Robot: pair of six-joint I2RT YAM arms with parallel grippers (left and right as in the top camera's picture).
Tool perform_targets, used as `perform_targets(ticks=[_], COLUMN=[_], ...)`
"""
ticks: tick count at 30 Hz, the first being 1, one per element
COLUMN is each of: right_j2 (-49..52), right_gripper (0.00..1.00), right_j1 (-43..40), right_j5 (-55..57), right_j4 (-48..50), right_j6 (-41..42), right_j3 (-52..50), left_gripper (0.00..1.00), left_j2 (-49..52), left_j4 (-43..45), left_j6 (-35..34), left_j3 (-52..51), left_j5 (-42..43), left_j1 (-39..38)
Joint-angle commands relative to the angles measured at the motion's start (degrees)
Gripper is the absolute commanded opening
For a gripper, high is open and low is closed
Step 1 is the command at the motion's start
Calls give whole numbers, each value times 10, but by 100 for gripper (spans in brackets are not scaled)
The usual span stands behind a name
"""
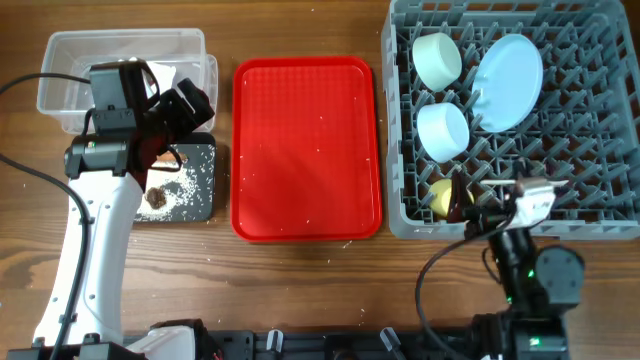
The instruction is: Sort waste into correct bins and load items into the dishwasher rack
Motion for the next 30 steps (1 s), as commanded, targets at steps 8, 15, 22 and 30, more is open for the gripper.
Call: perform_targets(ticks=[8,15,22,30], right_j2=[-106,-120,-125,-125], right_gripper=[100,100,100,100], right_j1=[15,16,16,16], right_j5=[41,40,44,44], right_j4=[75,16,16,16], right_j6=[21,35,35,35], right_j3=[-115,-123,-123,-123], left_gripper=[100,100,100,100], left_j2=[-6,-6,-6,-6], left_j4=[1,1,1,1], left_j6=[9,9,9,9], left_j3=[3,3,3,3], left_j5=[5,5,5,5], left_j1=[-2,-2,-2,-2])
